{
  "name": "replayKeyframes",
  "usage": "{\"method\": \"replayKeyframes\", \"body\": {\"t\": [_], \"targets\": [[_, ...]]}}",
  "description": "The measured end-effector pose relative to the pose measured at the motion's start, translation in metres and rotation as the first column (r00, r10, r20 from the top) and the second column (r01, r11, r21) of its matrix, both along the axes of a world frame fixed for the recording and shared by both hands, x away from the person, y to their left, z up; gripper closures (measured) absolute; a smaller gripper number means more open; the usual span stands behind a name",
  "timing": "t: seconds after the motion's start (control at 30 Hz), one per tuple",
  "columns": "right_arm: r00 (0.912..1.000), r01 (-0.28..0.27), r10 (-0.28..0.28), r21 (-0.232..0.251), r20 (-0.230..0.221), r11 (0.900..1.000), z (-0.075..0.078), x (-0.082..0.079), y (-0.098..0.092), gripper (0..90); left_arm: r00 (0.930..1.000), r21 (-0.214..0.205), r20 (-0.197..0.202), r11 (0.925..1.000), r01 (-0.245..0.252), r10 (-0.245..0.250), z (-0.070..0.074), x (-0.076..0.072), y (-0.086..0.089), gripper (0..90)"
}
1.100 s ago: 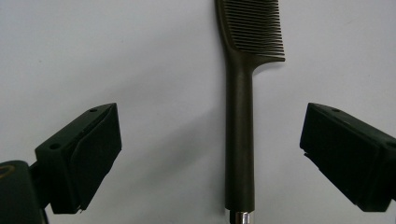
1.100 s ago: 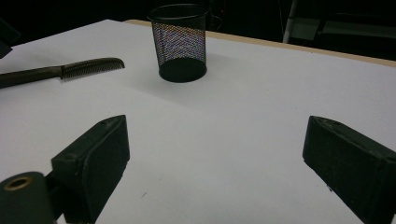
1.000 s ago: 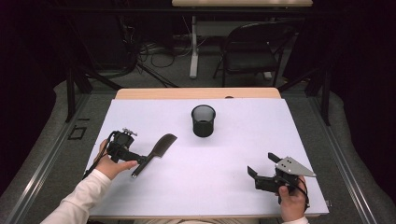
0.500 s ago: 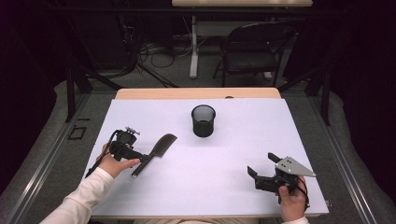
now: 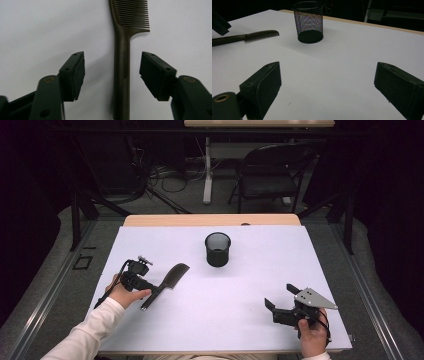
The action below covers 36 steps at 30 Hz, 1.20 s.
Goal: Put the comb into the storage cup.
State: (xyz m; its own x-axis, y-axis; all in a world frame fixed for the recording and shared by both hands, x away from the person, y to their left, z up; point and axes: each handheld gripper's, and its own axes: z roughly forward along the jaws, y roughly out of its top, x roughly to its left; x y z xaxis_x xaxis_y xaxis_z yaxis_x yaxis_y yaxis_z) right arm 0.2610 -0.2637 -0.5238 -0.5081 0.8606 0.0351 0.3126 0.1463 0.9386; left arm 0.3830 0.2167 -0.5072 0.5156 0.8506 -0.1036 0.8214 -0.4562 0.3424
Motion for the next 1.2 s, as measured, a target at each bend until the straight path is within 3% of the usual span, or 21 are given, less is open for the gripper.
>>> {"method": "replayKeyframes", "body": {"t": [0.1,0.27,0.37,0.67,0.77,0.93,1.2], "targets": [[1.0000,0.000,0.000,0.003,-0.006,1.0000,0.000,0.000,0.000,7.2,0.9999,0.002,-0.016,1.0000,0.003,-0.003,-0.001,0.000,-0.002,41.8],[1.0000,0.004,-0.004,0.007,-0.002,1.0000,0.000,0.000,0.000,7.2,0.9998,0.028,-0.008,0.9994,0.020,-0.020,-0.002,0.000,-0.005,45.2],[1.0000,0.003,-0.003,0.006,-0.002,1.0000,0.000,0.000,0.000,7.2,0.9998,0.006,-0.021,1.0000,0.002,-0.002,-0.002,0.002,-0.007,45.4],[1.0000,0.002,-0.002,0.007,-0.005,1.0000,0.000,0.000,-0.001,7.2,0.9989,0.053,-0.043,0.9984,0.020,-0.017,-0.007,0.007,-0.011,48.4],[1.0000,0.002,-0.002,0.005,-0.006,1.0000,0.000,0.000,-0.001,7.2,0.9984,0.049,-0.052,0.9985,0.024,-0.022,-0.009,0.008,-0.013,53.1],[1.0000,-0.001,0.001,0.004,-0.007,1.0000,0.000,0.000,-0.001,7.2,0.9974,0.087,-0.061,0.9953,0.043,-0.038,-0.012,0.009,-0.018,56.2],[1.0000,-0.001,0.001,0.004,-0.009,1.0000,0.000,0.000,-0.001,7.3,0.9962,0.107,-0.071,0.9926,0.058,-0.050,-0.015,0.010,-0.023,59.6]]}}
